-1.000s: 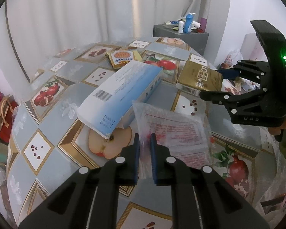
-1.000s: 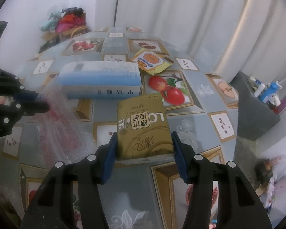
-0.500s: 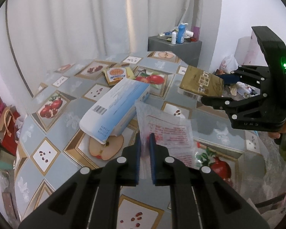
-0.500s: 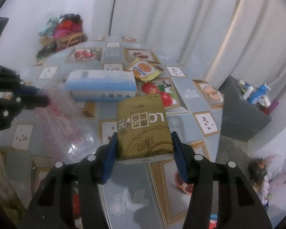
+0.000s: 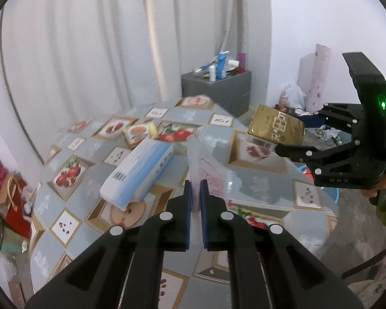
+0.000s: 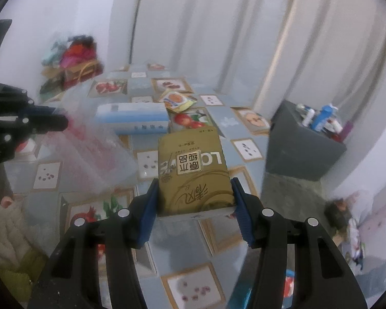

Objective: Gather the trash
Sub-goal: 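Lift the packet and gold box and carry them over the blue wastebasket, then open both tools to drop the packet and gold box into the wastebasket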

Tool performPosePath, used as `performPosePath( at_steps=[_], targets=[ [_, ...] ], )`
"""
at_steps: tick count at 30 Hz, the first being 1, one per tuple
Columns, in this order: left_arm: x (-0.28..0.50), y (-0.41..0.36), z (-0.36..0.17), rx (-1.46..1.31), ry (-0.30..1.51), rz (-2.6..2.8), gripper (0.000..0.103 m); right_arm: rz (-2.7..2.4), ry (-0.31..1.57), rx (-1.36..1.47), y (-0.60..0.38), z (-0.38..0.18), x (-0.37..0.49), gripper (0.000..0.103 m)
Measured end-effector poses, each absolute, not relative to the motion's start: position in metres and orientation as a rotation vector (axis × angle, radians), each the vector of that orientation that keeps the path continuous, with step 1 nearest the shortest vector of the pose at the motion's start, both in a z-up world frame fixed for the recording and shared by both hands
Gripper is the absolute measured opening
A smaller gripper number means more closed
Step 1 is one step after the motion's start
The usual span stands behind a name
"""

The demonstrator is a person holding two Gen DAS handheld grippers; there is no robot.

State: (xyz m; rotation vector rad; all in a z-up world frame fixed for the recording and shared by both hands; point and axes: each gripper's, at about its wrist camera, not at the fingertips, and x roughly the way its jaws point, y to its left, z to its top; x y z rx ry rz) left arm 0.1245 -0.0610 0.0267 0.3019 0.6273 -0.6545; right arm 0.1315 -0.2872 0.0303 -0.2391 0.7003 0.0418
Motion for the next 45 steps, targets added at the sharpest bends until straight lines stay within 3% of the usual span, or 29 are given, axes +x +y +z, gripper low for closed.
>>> performPosePath(
  at_steps=[11,22,36,38,40,41,42,43,45],
  targets=[
    [0.091,-0.124,0.039,0.365,0.586,-0.855,0.006,-0.193,0.660,-0.072,-0.346,0.023,0.044,0.051],
    [0.060,-0.292,0.041,0.480,0.575,-1.186,0.006,-0.531,0.652,0.229,-0.474,-0.002,-0.048,0.051],
    [0.042,-0.500,-0.069,0.772,0.775,-1.333,0.007,-0.693,0.778,0.591,-0.597,-0.123,-0.059,0.051],
    [0.046,-0.525,-0.083,0.785,0.781,-1.331,0.010,-0.697,0.786,0.625,-0.612,-0.136,-0.058,0.053],
    [0.051,-0.545,-0.095,0.793,0.807,-1.340,0.024,-0.707,0.790,0.661,-0.627,-0.148,-0.055,0.058],
    [0.053,-0.551,-0.099,0.790,0.813,-1.339,0.039,-0.713,0.796,0.674,-0.630,-0.153,-0.054,0.065],
    [0.054,-0.559,-0.105,0.789,0.815,-1.331,0.046,-0.727,0.802,0.698,-0.637,-0.162,-0.054,0.073],
    [0.054,-0.563,-0.109,0.791,0.811,-1.327,0.056,-0.747,0.806,0.726,-0.642,-0.169,-0.055,0.072],
    [0.053,-0.566,-0.114,0.797,0.808,-1.314,0.057,-0.771,0.794,0.766,-0.643,-0.174,-0.061,0.072]
  ],
)
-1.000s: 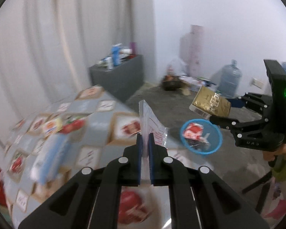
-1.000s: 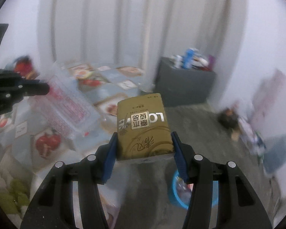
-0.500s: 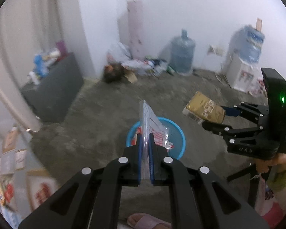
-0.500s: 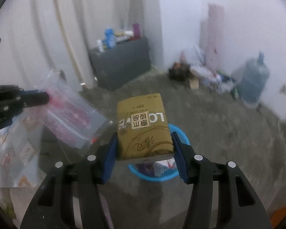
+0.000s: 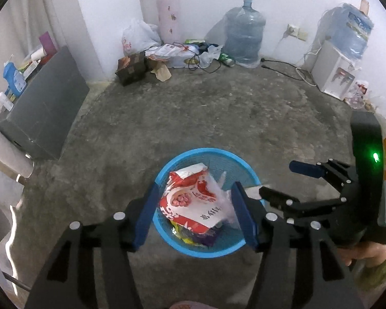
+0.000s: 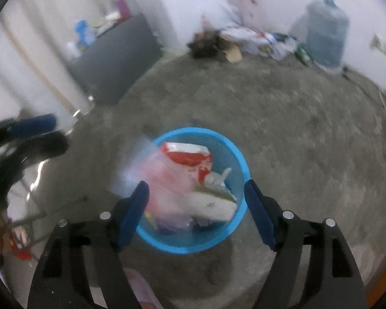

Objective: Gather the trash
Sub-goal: 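Open both tools to drop the packet and gold box into the wastebasket, then move both tools back over the table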

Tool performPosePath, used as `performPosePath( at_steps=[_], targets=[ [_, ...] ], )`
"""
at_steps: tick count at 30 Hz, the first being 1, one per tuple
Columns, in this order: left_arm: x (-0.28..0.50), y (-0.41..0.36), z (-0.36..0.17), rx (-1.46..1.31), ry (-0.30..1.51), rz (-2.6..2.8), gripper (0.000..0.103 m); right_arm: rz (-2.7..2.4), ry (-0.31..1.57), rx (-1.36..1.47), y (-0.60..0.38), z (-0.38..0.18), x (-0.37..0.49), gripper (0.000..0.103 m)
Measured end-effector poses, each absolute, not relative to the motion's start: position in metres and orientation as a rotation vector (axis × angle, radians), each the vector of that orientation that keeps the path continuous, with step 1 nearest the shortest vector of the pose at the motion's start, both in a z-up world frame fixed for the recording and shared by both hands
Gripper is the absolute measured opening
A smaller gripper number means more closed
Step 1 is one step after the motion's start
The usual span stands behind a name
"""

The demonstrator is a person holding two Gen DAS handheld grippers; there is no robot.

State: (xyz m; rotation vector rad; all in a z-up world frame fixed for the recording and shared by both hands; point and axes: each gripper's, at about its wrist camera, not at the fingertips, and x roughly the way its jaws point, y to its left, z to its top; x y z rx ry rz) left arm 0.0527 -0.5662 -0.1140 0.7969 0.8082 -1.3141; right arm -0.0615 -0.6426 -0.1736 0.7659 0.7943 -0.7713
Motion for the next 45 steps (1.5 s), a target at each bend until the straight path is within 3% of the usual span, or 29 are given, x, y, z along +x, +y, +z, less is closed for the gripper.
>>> performPosePath(
  at_steps=[5,14,27,37,45],
  targets=[
    [0.057,-0.549,-0.101,0.747,0.795,-1.336,0.065,-0.781,0.765,0.783,-0.628,-0.162,-0.073,0.072],
    [0.069,-0.490,-0.046,0.641,0.720,-1.273,0.068,-0.771,0.743,0.667,-0.600,-0.126,-0.077,0.072],
    [0.123,-0.273,0.036,0.450,0.580,-1.013,0.075,-0.567,0.669,0.331,-0.509,-0.030,-0.039,0.072],
    [0.200,-0.095,0.024,0.383,0.607,-0.703,0.075,-0.236,0.657,0.078,-0.406,0.007,0.082,0.072],
    [0.246,-0.058,-0.008,0.381,0.655,-0.629,0.079,-0.053,0.681,0.037,-0.340,0.011,0.188,0.072]
  ],
)
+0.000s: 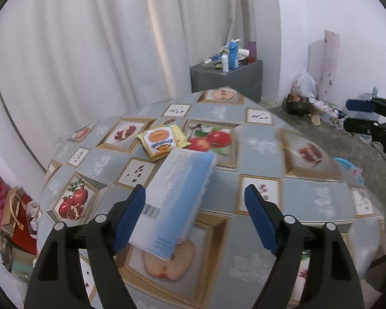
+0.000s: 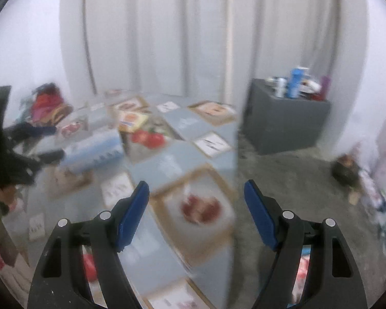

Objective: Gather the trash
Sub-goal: 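Place the left tool around the blue medicine box while the right tool approaches the yellow Enaak packet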

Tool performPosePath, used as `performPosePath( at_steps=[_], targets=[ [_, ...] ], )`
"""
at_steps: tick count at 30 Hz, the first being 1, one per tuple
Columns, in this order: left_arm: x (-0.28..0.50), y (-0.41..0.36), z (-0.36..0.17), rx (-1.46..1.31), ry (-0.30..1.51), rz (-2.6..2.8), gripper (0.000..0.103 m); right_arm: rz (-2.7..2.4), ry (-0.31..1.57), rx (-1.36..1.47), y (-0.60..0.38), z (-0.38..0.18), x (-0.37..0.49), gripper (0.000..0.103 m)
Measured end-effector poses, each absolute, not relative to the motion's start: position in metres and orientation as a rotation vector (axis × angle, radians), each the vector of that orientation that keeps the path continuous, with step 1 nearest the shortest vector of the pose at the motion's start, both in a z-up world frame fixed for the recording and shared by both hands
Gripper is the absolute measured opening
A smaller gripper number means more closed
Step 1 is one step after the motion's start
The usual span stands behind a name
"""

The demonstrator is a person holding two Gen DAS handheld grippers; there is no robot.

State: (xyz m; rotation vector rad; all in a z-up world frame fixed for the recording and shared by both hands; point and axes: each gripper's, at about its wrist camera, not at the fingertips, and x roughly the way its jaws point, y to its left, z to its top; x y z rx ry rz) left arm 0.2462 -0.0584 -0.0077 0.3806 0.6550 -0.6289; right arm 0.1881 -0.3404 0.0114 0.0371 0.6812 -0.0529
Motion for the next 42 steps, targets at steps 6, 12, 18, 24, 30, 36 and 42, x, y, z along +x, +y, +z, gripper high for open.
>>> performPosePath(
  at_steps=[6,12,18,24,30,36,42],
  targets=[
    [0.280,-0.066,-0.029,0.438,0.700,-0.616,0.087,0.000,0.696,0.052,-0.315,0.005,0.206,0.072],
    [0.306,-0.069,-0.049,0.449,0.767,-0.585,0.087,-0.027,0.720,0.064,-0.315,-0.006,0.191,0.072],
    [0.312,-0.062,-0.058,0.424,0.811,-0.568,0.087,-0.062,0.738,0.107,-0.332,-0.015,0.173,0.072],
    [0.311,-0.061,-0.063,0.410,0.864,-0.563,0.087,-0.078,0.728,0.148,-0.338,-0.019,0.159,0.072],
    [0.302,-0.061,-0.061,0.398,0.869,-0.576,0.087,-0.096,0.731,0.183,-0.339,-0.023,0.152,0.072],
    [0.300,-0.061,-0.061,0.401,0.868,-0.581,0.087,-0.127,0.775,0.172,-0.333,-0.037,0.148,0.072],
    [0.300,-0.061,-0.061,0.406,0.871,-0.575,0.087,-0.122,0.826,0.180,-0.330,-0.052,0.152,0.072]
  ],
)
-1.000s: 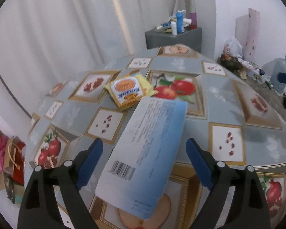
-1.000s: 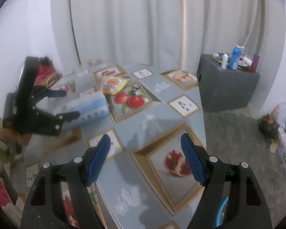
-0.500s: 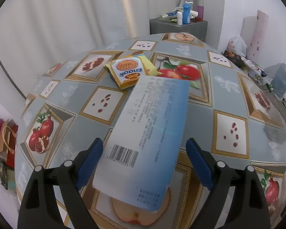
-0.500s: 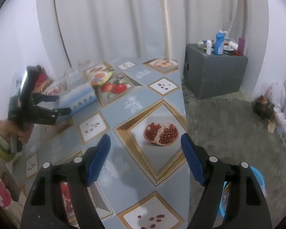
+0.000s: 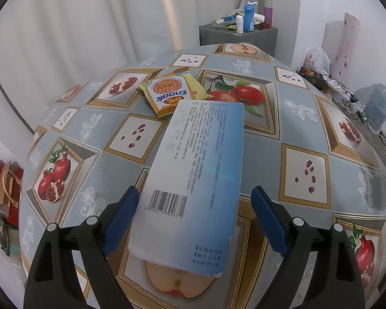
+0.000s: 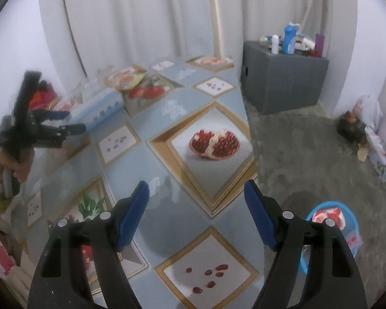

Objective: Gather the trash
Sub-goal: 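Place the left tool around the blue medicine box while the right tool approaches the yellow Enaak packet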

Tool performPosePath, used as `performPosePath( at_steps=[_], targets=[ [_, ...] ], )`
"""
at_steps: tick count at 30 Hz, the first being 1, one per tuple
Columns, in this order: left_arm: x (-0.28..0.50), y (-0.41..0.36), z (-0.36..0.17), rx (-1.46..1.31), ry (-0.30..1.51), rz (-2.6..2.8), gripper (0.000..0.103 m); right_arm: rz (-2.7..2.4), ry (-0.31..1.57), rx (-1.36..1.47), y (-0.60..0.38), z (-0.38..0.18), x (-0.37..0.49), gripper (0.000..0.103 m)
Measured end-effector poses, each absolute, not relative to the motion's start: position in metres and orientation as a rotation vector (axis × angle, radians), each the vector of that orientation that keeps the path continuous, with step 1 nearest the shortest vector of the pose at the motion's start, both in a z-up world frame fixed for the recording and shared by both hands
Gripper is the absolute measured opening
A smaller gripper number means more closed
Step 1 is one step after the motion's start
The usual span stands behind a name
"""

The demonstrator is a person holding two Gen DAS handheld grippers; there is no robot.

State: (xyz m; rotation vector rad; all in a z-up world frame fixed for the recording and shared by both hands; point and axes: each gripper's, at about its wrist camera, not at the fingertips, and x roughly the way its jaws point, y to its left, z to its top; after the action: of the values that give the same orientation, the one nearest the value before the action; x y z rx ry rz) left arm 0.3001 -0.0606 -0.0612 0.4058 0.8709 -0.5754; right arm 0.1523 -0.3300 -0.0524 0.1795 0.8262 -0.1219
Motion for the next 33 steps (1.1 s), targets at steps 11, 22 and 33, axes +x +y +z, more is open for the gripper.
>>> performPosePath(
  at_steps=[11,22,33],
  targets=[
    [0.293,-0.059,-0.062,0.350,0.925,-0.578,0.087,-0.079,0.899,0.187,-0.310,-0.068,0.172,0.085],
    [0.274,-0.048,-0.057,0.216,0.965,-0.639,0.087,-0.060,0.929,0.160,-0.297,-0.056,0.227,0.085],
    [0.277,-0.037,-0.048,0.099,0.967,-0.650,0.087,-0.049,0.962,0.084,-0.261,-0.057,0.301,0.072]
  ],
)
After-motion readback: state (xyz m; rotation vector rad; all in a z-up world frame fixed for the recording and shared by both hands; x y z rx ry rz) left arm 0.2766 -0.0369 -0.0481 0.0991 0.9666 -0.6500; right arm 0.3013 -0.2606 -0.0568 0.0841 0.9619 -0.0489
